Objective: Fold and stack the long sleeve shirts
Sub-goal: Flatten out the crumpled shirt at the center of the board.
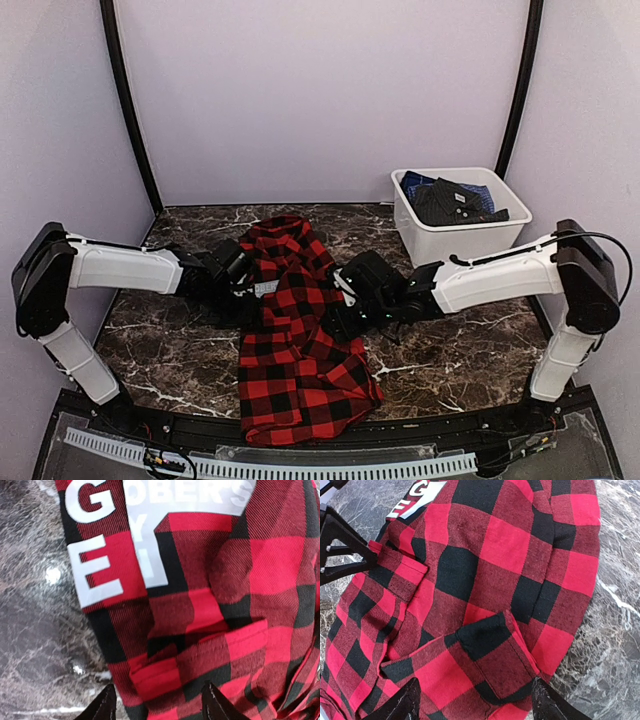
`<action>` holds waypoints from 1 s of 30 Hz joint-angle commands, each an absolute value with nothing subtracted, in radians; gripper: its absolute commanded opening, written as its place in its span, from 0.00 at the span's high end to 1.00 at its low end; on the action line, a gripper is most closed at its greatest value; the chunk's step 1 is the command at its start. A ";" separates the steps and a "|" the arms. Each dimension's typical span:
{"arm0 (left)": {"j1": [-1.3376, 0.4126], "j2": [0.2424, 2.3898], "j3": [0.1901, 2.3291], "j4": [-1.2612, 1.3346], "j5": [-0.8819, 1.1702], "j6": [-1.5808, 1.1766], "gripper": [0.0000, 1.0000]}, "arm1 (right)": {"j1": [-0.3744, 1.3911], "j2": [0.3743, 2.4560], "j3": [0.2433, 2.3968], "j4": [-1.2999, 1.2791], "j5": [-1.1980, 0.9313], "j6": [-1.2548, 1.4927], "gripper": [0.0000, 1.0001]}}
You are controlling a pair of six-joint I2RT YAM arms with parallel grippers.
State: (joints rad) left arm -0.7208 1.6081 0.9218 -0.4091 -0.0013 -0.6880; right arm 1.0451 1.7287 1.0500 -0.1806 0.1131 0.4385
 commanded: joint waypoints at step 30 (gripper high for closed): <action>-0.708 1.577 0.957 -0.375 -0.063 -0.680 1.00 | 1.079 1.944 1.277 -0.284 0.128 0.450 0.43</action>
State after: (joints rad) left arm -0.7113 1.6119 0.9627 -0.3424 -0.0174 -0.6807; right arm 1.0733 1.9324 1.2343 -0.2813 0.1280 0.4362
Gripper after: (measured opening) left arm 0.008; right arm 0.620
